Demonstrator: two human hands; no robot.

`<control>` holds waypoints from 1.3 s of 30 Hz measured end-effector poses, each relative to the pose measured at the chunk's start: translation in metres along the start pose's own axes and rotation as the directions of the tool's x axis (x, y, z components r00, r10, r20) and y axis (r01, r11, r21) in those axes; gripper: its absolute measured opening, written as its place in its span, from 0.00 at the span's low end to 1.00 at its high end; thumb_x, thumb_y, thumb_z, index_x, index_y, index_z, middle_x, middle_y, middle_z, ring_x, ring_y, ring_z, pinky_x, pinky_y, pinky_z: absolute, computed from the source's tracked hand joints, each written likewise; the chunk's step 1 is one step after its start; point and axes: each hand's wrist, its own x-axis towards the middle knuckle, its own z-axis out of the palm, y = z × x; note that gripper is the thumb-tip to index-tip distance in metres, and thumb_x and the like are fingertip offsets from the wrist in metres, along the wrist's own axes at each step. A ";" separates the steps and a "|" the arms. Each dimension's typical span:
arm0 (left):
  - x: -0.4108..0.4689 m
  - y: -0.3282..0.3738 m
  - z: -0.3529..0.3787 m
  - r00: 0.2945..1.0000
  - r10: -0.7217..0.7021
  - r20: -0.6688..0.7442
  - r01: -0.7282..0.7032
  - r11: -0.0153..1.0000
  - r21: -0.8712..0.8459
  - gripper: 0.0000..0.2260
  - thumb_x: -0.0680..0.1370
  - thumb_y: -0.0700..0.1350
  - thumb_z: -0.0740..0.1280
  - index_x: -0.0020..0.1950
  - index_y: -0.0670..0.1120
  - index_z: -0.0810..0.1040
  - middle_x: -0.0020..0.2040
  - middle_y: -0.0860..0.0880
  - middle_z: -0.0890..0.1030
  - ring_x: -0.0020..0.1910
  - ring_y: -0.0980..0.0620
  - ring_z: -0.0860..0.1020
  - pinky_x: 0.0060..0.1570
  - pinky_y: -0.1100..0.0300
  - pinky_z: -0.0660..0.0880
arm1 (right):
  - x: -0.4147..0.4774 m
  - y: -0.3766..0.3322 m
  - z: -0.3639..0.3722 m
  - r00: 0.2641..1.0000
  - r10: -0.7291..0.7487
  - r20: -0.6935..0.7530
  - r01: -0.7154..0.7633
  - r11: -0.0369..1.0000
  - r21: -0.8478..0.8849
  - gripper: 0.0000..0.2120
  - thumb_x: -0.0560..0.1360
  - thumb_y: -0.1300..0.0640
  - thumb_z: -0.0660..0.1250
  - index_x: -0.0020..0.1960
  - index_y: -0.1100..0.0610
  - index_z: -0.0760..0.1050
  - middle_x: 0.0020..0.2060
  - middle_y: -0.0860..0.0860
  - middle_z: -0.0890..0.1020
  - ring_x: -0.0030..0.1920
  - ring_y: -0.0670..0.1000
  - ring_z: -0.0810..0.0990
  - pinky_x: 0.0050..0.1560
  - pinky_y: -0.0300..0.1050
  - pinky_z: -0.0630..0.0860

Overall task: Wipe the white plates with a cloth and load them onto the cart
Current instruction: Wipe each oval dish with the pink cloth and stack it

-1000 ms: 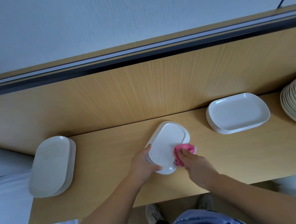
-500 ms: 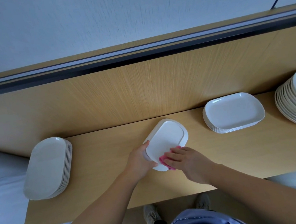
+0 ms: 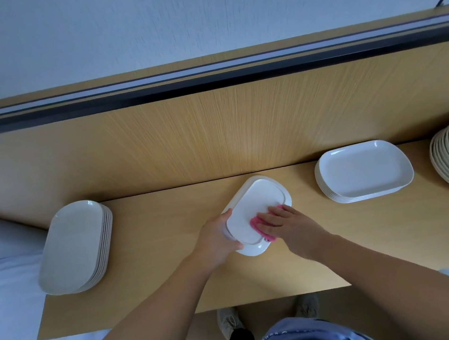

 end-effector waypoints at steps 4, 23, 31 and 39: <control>0.000 -0.006 0.005 1.000 -0.022 -0.013 0.021 0.999 -0.029 0.41 0.65 0.40 0.78 0.75 0.49 0.65 0.70 0.51 0.70 0.68 0.53 0.69 0.68 0.57 0.68 | 0.006 0.022 -0.002 0.992 0.128 -0.008 -0.128 0.991 0.039 0.38 0.60 0.67 0.74 0.68 0.50 0.74 0.62 0.48 0.79 0.57 0.57 0.80 0.54 0.52 0.79; 0.011 0.011 -0.007 0.999 0.037 0.014 -0.037 0.998 0.055 0.41 0.63 0.40 0.79 0.74 0.45 0.68 0.68 0.50 0.74 0.65 0.53 0.73 0.64 0.59 0.71 | 0.029 -0.022 -0.008 0.994 -0.074 -0.083 0.085 0.988 0.127 0.35 0.57 0.67 0.79 0.63 0.54 0.77 0.59 0.49 0.81 0.58 0.56 0.80 0.60 0.53 0.77; 0.012 0.013 -0.003 0.999 0.037 0.025 -0.038 0.997 0.068 0.42 0.64 0.41 0.80 0.75 0.45 0.66 0.70 0.49 0.72 0.68 0.54 0.71 0.65 0.65 0.67 | 0.046 -0.030 -0.009 0.997 -0.044 -0.067 0.052 0.992 0.115 0.28 0.65 0.63 0.72 0.64 0.53 0.75 0.58 0.46 0.79 0.52 0.54 0.77 0.53 0.48 0.74; 0.014 0.007 -0.002 0.999 0.048 -0.011 -0.047 0.998 0.042 0.41 0.64 0.39 0.79 0.74 0.47 0.67 0.68 0.48 0.74 0.66 0.52 0.72 0.67 0.59 0.68 | 0.053 -0.014 -0.018 1.000 0.000 0.002 0.000 0.994 0.110 0.33 0.62 0.61 0.76 0.66 0.48 0.75 0.55 0.51 0.77 0.54 0.56 0.77 0.53 0.51 0.75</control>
